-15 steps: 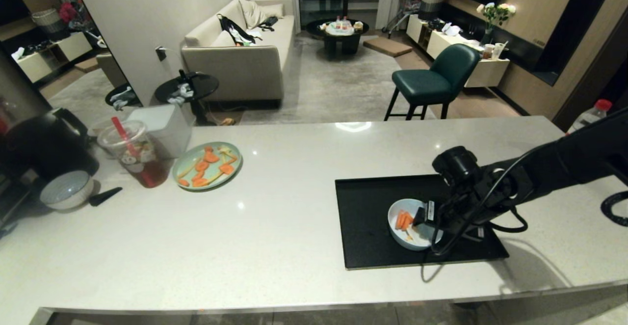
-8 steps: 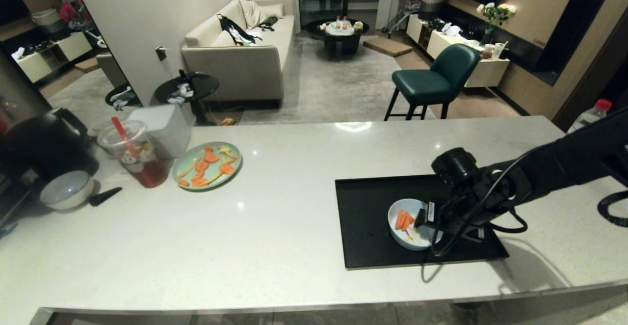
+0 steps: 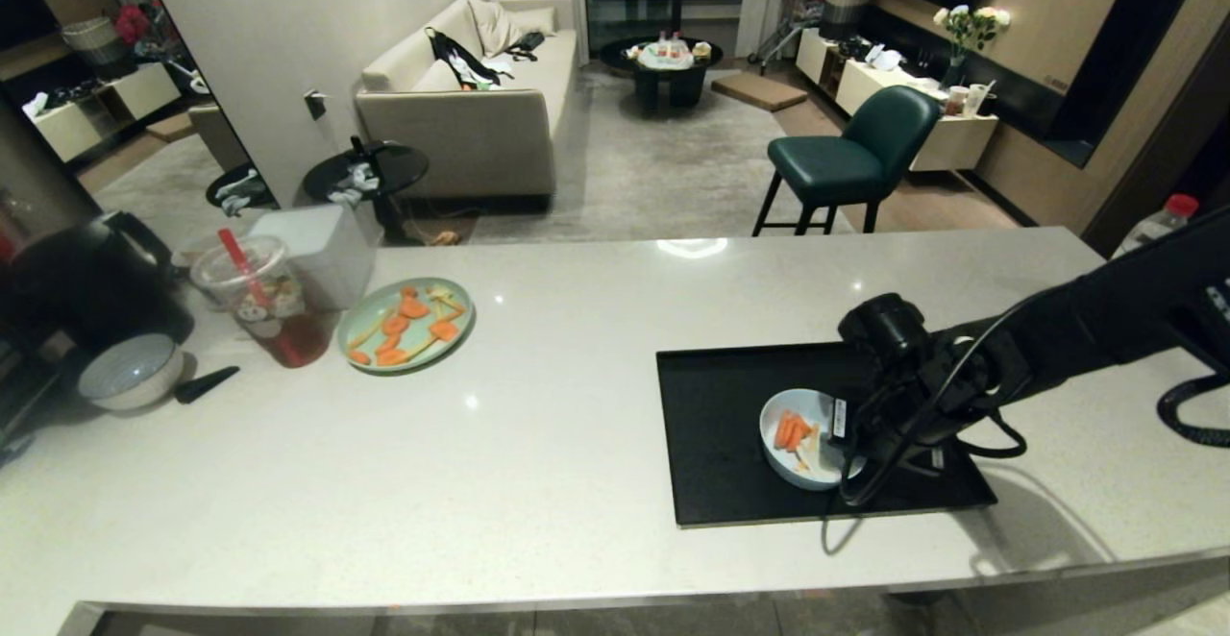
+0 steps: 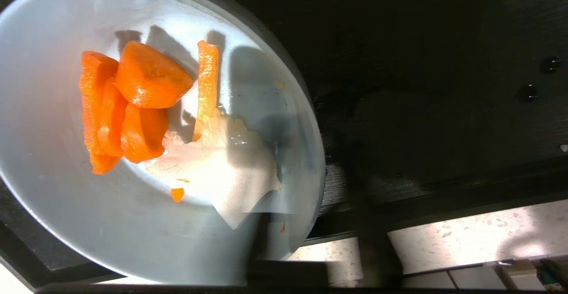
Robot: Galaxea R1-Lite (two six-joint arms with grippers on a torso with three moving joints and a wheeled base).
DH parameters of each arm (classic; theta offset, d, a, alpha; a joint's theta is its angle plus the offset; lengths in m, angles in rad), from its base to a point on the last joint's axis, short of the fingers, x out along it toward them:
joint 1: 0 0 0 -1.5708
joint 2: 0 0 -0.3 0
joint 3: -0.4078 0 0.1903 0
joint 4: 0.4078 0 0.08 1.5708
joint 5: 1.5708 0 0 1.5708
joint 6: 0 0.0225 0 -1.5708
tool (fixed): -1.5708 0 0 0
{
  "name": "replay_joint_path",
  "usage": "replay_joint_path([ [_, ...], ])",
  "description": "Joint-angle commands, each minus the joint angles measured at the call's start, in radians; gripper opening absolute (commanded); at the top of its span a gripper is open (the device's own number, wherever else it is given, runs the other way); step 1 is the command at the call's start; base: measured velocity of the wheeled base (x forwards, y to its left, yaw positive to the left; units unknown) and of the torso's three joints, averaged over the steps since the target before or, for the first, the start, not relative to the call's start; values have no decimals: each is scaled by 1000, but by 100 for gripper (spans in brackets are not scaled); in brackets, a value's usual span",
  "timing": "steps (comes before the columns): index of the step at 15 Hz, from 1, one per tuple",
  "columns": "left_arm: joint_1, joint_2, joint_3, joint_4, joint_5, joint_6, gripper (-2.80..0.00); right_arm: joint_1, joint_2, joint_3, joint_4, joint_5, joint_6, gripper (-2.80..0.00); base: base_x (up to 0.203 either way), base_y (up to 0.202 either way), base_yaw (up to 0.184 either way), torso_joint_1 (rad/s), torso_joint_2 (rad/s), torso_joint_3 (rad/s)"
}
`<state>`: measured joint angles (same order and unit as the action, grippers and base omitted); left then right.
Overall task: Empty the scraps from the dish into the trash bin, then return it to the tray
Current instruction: Pick up the bowl with leftover food
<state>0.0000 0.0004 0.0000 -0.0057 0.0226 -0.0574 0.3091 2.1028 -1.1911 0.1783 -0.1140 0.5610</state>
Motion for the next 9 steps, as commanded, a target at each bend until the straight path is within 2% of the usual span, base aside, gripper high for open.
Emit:
replay_joint_path([
  [1, 0, 1, 0, 0, 0, -1, -280, 5, 3, 1, 3, -4, 4, -280, 0, 0, 0, 0, 0, 0],
  [9, 0, 1, 0, 0, 0, -1, -280, 7, -8, 11, 5, -9, 6, -280, 0, 0, 0, 0, 0, 0],
])
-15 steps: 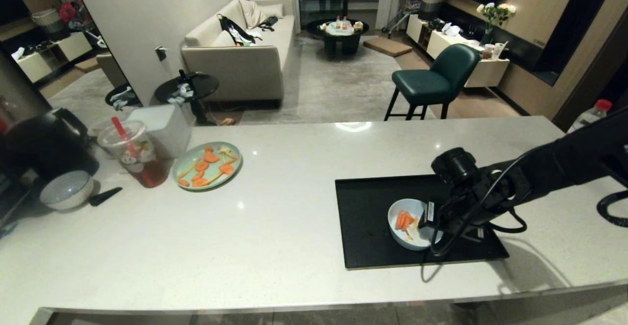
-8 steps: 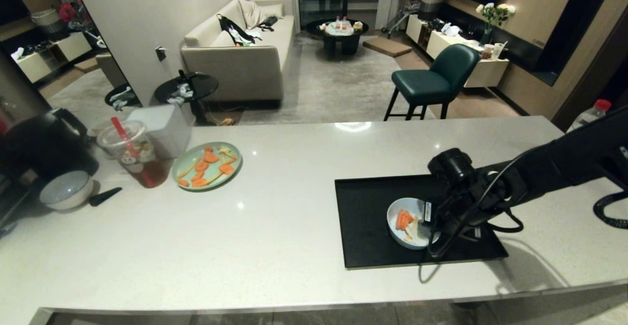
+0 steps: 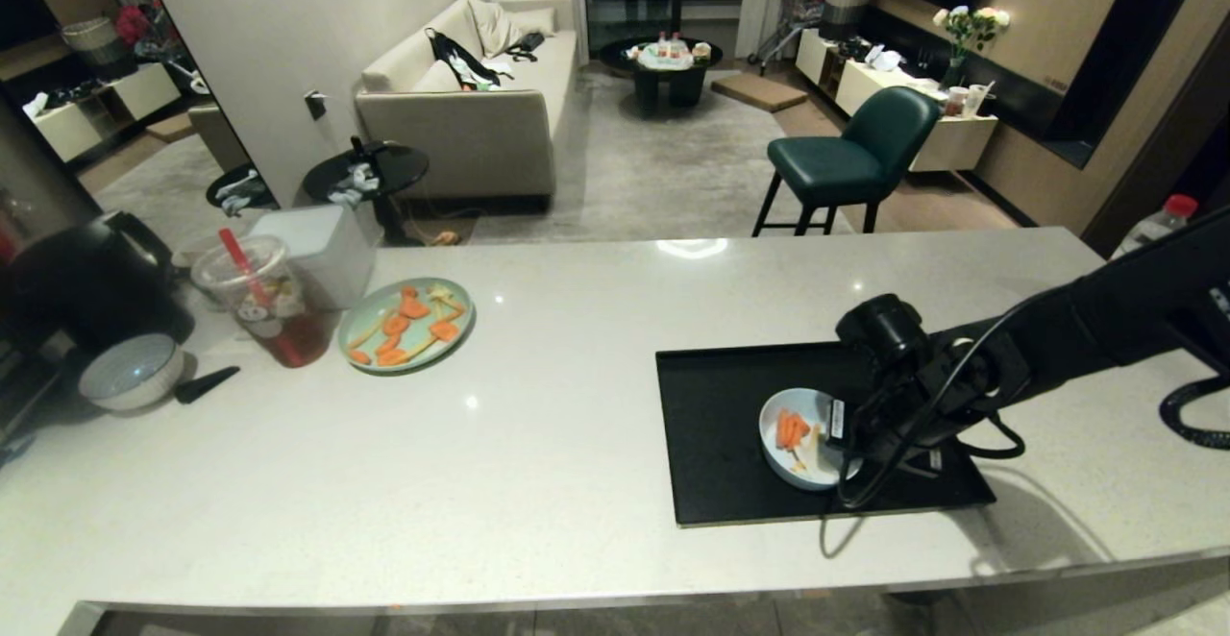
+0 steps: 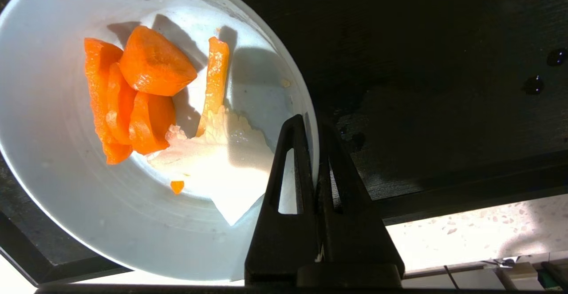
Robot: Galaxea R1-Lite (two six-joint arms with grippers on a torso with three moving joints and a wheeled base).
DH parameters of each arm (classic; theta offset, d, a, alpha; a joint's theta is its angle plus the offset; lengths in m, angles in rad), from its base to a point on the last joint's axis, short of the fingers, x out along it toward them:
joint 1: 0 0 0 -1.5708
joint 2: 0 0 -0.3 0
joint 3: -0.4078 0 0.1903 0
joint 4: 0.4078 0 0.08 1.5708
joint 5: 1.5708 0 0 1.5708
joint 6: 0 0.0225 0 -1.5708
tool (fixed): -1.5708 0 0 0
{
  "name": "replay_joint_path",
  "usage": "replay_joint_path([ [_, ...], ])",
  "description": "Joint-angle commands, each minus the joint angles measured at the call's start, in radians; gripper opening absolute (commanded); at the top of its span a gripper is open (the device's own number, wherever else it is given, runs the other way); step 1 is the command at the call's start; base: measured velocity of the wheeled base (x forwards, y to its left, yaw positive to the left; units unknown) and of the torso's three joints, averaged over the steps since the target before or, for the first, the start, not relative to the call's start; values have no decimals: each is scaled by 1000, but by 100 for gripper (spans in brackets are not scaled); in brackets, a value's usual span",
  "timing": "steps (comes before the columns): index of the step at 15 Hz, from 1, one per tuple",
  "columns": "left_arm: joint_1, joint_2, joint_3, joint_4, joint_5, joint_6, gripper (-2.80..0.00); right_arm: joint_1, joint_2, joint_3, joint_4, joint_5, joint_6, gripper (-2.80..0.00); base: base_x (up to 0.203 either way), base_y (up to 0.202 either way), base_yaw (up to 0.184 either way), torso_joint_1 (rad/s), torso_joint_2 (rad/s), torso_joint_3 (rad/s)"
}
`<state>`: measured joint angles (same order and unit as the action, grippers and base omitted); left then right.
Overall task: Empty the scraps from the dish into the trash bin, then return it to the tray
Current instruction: Pick up the bowl with leftover food, then move the bowl over the trash can
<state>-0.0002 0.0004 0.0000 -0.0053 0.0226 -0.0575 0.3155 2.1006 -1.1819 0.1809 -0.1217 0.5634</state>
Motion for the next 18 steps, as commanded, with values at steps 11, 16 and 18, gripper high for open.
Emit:
replay_joint_path([
  [11, 0, 1, 0, -1, 0, -1, -280, 8, -148, 29, 1, -1, 33, -280, 0, 0, 0, 0, 0, 0],
  [16, 0, 1, 0, -1, 0, -1, -280, 67, -321, 150, 0, 0, 61, -280, 0, 0, 0, 0, 0, 0],
  [18, 0, 1, 0, -1, 0, -1, -280, 107, -423, 236, 0, 0, 64, -280, 0, 0, 0, 0, 0, 0],
])
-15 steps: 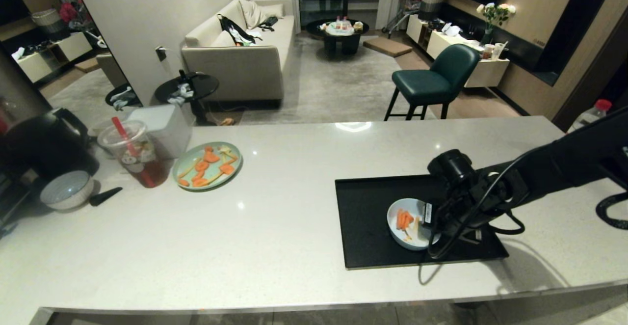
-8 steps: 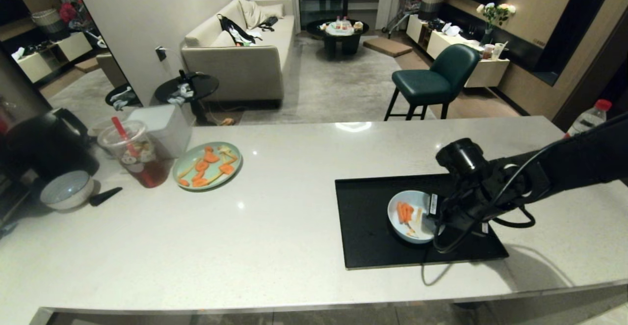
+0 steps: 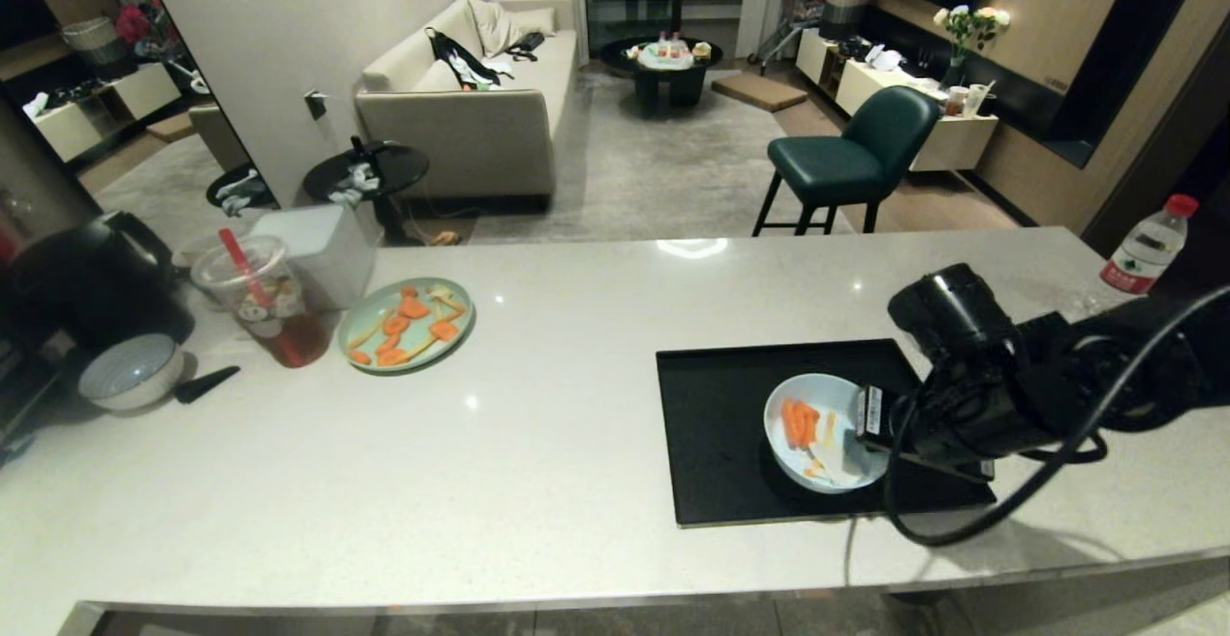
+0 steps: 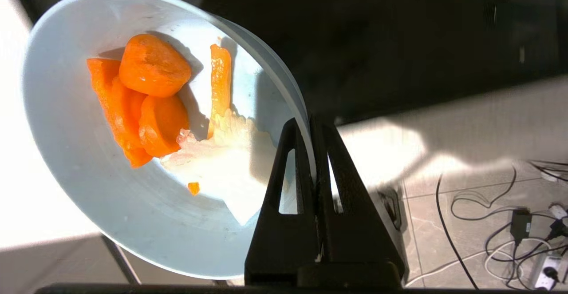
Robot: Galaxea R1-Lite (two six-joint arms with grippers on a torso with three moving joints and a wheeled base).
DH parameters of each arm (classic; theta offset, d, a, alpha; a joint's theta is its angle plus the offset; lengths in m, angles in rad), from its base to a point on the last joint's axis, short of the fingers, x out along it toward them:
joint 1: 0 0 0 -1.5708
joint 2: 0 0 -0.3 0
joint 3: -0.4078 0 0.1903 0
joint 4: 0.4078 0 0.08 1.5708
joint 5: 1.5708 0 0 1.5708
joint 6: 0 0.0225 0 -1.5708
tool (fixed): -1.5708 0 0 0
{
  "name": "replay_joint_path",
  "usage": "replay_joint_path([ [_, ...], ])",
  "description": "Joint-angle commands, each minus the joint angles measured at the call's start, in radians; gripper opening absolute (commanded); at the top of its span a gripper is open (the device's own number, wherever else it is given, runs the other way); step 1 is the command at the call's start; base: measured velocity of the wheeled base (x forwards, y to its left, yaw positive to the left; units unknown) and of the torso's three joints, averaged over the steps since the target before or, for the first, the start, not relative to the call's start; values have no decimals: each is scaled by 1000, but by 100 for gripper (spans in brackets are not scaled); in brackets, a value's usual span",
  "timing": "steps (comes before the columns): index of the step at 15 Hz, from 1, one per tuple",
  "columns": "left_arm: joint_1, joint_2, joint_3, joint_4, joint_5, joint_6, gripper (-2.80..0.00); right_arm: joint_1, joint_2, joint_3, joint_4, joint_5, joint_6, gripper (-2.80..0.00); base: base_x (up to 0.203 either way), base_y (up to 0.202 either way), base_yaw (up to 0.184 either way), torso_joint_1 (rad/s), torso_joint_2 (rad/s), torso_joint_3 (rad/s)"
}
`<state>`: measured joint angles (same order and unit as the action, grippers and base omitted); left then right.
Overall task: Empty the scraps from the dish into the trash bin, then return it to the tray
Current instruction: Move the bowl over the trash can
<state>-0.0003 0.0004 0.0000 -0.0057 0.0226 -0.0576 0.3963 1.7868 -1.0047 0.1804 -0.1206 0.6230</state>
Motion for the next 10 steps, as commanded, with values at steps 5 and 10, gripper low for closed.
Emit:
replay_joint_path([
  [5, -1, 1, 0, 0, 0, -1, -280, 62, -363, 338, 1, -17, 1, -280, 0, 0, 0, 0, 0, 0],
  [10, 0, 1, 0, 0, 0, -1, -280, 67, -576, 587, 0, -18, -9, -280, 0, 0, 0, 0, 0, 0],
])
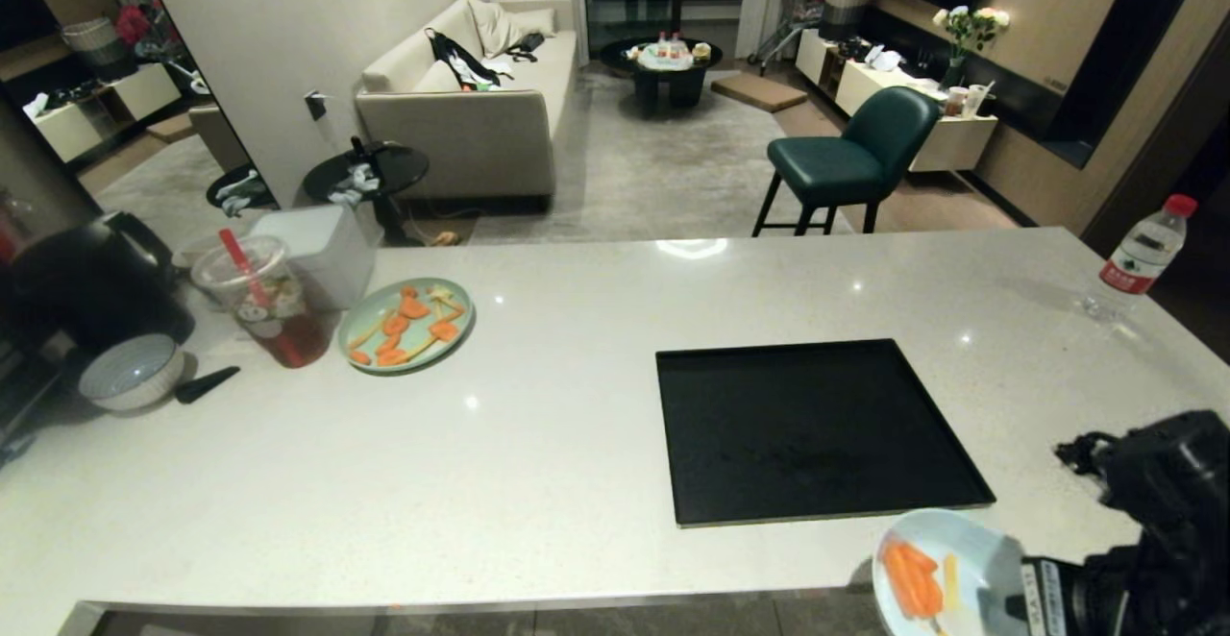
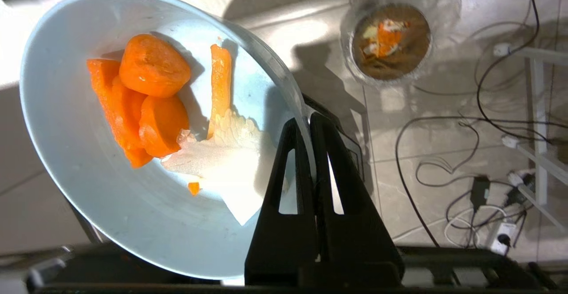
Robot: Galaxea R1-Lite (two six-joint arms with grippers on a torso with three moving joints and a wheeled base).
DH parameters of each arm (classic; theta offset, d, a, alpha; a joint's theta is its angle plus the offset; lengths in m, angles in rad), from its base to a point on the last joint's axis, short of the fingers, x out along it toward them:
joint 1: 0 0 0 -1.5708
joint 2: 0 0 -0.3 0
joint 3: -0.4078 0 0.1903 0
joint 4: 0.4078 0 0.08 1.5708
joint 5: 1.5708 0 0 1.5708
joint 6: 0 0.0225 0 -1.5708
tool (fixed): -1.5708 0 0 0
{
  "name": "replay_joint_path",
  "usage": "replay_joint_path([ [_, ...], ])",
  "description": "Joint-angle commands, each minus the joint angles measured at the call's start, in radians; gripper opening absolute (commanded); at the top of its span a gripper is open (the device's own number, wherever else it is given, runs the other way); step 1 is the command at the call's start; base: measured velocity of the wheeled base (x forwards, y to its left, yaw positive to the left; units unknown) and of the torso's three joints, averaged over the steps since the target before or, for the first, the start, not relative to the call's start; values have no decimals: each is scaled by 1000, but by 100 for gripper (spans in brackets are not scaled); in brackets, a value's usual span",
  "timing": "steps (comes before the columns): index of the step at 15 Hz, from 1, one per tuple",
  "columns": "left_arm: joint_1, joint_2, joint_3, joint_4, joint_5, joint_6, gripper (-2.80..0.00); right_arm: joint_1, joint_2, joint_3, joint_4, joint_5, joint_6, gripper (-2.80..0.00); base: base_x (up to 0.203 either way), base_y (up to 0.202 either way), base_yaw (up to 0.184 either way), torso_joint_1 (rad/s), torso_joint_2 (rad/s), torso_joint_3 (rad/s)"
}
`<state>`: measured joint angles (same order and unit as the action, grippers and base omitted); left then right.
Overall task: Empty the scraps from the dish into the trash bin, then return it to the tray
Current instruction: Move the bowl over the trash can
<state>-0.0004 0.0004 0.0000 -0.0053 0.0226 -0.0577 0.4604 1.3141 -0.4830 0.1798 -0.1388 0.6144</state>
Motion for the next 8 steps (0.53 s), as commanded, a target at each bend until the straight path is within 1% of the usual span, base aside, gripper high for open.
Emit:
replay_joint_path([
  [1, 0, 1, 0, -1, 0, -1, -280, 5, -143, 106, 1, 1, -14, -280, 0, 0, 0, 0, 0, 0],
  [4, 0, 1, 0, -1, 0, -1, -280, 6, -217, 173, 1, 4, -27, -280, 0, 0, 0, 0, 0, 0],
  [8, 0, 1, 0, -1, 0, -1, -280, 6, -219, 189, 1, 5, -21, -280, 0, 0, 0, 0, 0, 0],
])
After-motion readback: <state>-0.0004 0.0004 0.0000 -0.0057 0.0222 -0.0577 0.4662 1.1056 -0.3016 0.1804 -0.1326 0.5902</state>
